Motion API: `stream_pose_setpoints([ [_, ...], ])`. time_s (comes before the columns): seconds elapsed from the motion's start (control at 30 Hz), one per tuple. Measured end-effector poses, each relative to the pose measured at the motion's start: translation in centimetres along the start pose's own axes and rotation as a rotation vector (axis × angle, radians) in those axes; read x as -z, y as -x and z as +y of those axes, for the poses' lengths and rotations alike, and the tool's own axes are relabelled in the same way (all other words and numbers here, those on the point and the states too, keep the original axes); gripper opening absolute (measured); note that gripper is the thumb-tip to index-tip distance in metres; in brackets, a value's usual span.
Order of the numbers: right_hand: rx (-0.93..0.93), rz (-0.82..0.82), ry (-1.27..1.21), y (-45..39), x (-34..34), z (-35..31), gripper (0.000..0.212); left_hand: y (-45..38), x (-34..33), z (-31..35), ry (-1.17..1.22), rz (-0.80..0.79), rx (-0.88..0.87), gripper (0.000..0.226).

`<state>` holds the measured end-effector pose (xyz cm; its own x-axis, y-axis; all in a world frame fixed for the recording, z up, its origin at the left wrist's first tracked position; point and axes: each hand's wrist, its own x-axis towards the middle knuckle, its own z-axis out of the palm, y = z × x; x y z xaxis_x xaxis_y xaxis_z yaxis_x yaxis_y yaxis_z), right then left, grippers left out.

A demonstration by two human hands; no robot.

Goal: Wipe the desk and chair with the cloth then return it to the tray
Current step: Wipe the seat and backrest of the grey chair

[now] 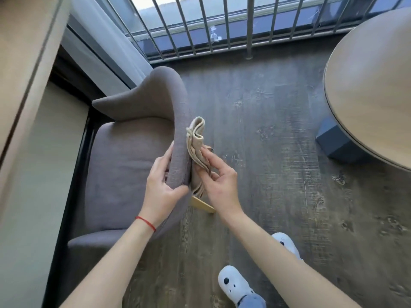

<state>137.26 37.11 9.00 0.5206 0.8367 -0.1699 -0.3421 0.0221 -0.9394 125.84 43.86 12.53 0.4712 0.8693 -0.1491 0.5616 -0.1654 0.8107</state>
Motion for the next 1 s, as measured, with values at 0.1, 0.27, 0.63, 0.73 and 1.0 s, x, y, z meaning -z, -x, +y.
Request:
stream_pose_setpoints([
  [0.1,-0.032,0.058,0.111,-1.4,1.9,-0.6,0.045,0.1,-0.1,0.2,0.004,0.004,0.001,0.089],
  [0.27,0.104,0.108,0.112,-2.2,-0.6,-1.8,0.042,0.1,-0.1,0.1,0.039,0.011,-0.007,0.088],
  [0.63,0.023,0.208,0.179,0.6,0.6,0.2,0.049,0.2,0.0,-0.2,0.020,-0.008,-0.017,0.091],
  [0.73,0.214,0.112,0.215,1.0,-1.9,-0.1,0.052,0.0,0.1,-0.2,0.036,-0.009,-0.022,0.093],
  [1.0,0.080,0.189,0.242,3.2,0.0,1.2,0.052,0.2,0.2,0.1,-0.005,-0.015,0.003,0.096],
])
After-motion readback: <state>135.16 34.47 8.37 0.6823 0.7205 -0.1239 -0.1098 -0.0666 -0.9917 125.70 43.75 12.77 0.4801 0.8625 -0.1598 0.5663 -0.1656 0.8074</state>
